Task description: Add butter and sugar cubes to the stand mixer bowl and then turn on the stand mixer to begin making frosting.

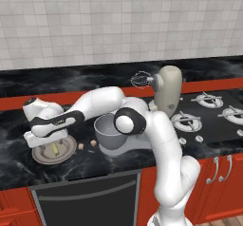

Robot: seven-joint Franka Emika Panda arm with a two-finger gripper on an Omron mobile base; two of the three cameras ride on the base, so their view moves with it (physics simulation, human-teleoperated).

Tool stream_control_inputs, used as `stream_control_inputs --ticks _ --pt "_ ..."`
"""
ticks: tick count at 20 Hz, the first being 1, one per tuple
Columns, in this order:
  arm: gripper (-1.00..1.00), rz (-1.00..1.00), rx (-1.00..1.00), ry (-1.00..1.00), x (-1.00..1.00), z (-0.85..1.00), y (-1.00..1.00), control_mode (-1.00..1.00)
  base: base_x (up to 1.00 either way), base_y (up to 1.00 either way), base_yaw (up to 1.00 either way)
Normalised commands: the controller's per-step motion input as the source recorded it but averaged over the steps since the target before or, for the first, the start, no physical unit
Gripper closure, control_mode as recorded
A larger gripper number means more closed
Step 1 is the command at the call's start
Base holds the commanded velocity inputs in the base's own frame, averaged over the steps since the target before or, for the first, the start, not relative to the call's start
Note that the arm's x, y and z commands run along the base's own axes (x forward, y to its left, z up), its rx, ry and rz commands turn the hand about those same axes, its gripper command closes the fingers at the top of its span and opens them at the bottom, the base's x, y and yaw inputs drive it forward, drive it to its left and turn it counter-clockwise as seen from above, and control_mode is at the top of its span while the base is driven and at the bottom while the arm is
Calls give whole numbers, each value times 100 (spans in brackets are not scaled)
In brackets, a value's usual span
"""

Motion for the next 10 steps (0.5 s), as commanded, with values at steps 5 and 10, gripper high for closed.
stream_control_inputs --ticks 5,10 --pt "-100 0 8 0 0 -41 -18 -100 0 0 0" --pt "100 0 3 0 0 -56 -2 -100 0 0 0"
